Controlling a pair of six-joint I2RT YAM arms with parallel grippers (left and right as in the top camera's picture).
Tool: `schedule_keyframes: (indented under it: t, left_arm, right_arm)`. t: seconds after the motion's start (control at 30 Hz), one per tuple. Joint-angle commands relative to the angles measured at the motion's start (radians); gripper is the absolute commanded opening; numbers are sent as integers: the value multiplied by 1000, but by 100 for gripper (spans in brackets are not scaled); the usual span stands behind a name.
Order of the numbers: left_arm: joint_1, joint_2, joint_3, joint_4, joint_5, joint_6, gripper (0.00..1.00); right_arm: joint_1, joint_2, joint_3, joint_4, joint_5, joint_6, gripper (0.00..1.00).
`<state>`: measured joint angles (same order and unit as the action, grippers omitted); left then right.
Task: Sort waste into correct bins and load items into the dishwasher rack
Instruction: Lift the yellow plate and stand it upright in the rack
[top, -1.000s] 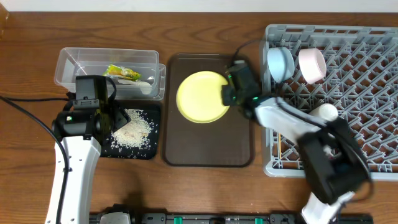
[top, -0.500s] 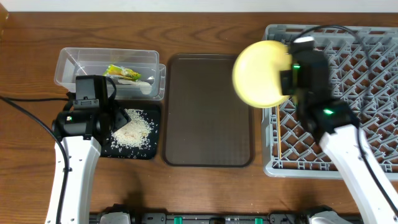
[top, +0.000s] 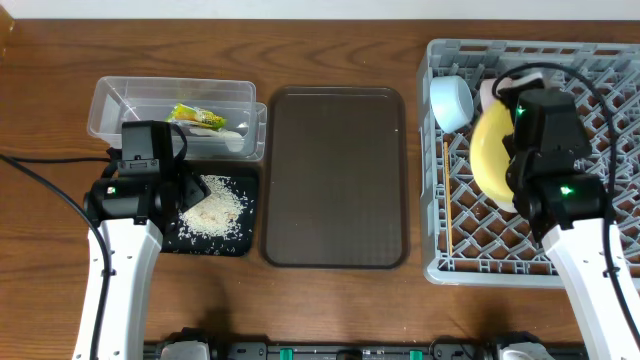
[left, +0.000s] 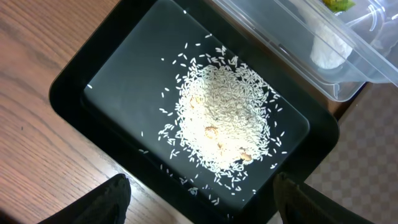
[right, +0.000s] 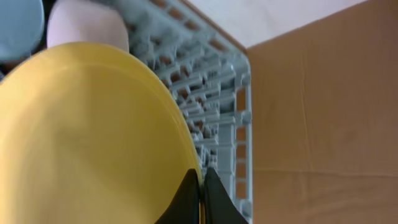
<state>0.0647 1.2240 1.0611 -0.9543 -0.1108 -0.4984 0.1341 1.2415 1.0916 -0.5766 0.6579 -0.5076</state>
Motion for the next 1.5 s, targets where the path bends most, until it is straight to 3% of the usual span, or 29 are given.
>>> schedule_keyframes:
  t: [0.0,0.27,0.37,0.43,0.6,0.7,0.87,1.07,1.3,1.47]
  left_arm:
    - [5,5,7,-2,-5,-5,77]
    - [5,5,7,-2,-5,-5,77]
    - [5,5,7,-2,-5,-5,77]
    - [5,5,7,-2,-5,-5,77]
    - [5,5,7,-1,-5,-5,77]
    - [4,5,7,3,8,23,77]
    - [-17,5,7,71,130,179,77]
    - [-84,5,7,58,138,311,81]
    - [-89,-2,6,-105,179,307,80]
    - [-90,-98,-34,-106,179,320,80]
  right_arm:
    - [-10,23,0,-16,45,16,1]
    - [-4,61,0,-42,-148,180,3]
    - [-3,61,0,-41,-245,218,39]
    - [-4,60,0,-41,-280,243,55]
    - [-6,58,0,-41,-285,404,60]
    - [-23,45,0,-45,-295,592,72]
    - [-87,12,0,-42,-562,656,79]
    - [-168,0,0,-156,-758,657,80]
    - [-191,-46,0,-306,-764,679,85]
    - [-191,-156,-39,-335,-763,674,88]
